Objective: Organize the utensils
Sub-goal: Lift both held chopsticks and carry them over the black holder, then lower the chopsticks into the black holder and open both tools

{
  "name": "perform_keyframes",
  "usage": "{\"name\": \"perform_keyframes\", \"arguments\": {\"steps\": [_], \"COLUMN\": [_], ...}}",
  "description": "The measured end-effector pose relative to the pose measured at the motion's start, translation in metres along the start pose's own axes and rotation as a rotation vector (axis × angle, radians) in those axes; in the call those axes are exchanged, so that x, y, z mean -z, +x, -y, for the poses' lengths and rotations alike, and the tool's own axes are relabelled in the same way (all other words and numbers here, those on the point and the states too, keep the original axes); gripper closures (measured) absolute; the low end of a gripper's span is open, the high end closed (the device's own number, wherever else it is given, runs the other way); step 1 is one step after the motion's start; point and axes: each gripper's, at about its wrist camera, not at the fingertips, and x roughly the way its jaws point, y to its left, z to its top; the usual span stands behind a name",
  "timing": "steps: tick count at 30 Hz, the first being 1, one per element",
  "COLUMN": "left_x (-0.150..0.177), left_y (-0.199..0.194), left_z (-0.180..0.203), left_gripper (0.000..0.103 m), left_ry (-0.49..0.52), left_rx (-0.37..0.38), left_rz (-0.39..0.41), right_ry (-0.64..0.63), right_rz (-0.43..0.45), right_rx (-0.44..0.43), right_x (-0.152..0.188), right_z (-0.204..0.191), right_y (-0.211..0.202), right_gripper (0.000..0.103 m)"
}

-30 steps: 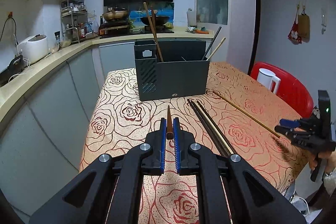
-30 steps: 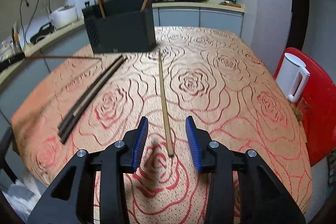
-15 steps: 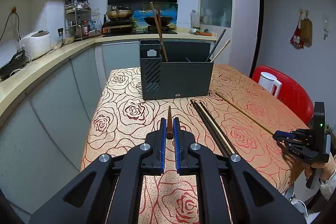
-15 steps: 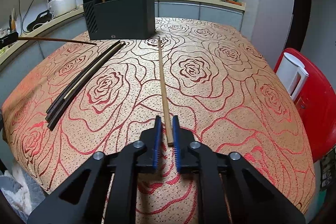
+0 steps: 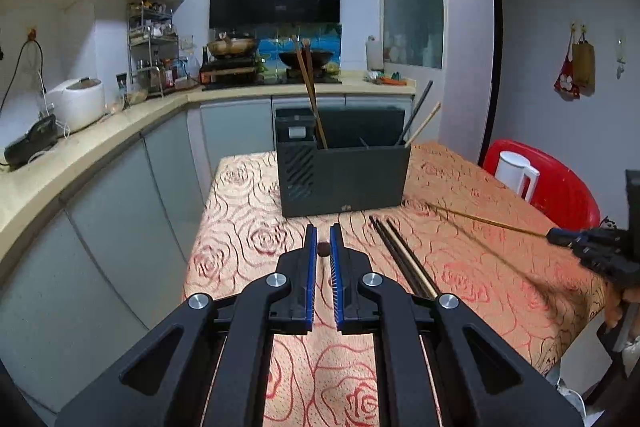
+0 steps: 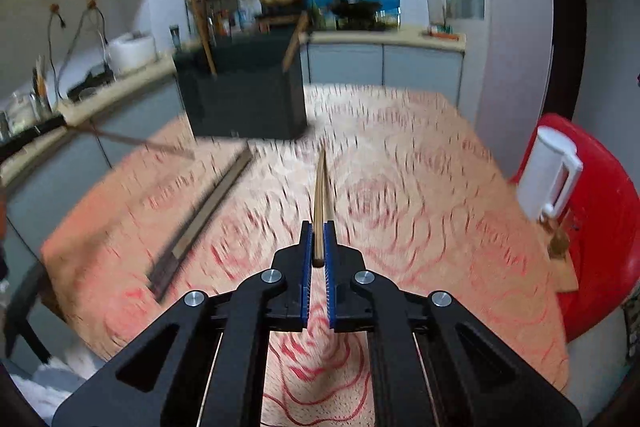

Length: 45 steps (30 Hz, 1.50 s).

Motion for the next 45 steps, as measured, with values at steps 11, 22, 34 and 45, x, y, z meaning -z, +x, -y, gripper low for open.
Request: {"name": "perform_keyframes", "arguments": {"steps": [11,22,34,45], "left_x": [-0.037,-0.077,-0.095,-0.144], "left_y": [-0.005,-0.006,0.009,0.024], "left_z": [0.002,0.003,-0.01,-0.012], "left_gripper": [0.097,0.097,0.097,0.097], "left_ry": [0.01,0.045,0.017,0.025], "left_rx": [-0.005,-0.006,0.023,0.035], "left_rz": [0.082,0.109,0.067,0.072], "right_ry": [0.002,-0.014,-0.038,-0.055], "right_rz": [0.191,0.237,0.223,0.247], "right_rx": [-0.093,-0.152,-0.15,-0.134], "right_x": [-0.079,-0.134,-0.176,-0.23], "right_z": [-0.003,-0.014,-0.02,-0.024], "right_y": [-0.039,-0.038,-0.028,-0.028], "right_gripper": [0.097,0.097,0.097,0.097]}}
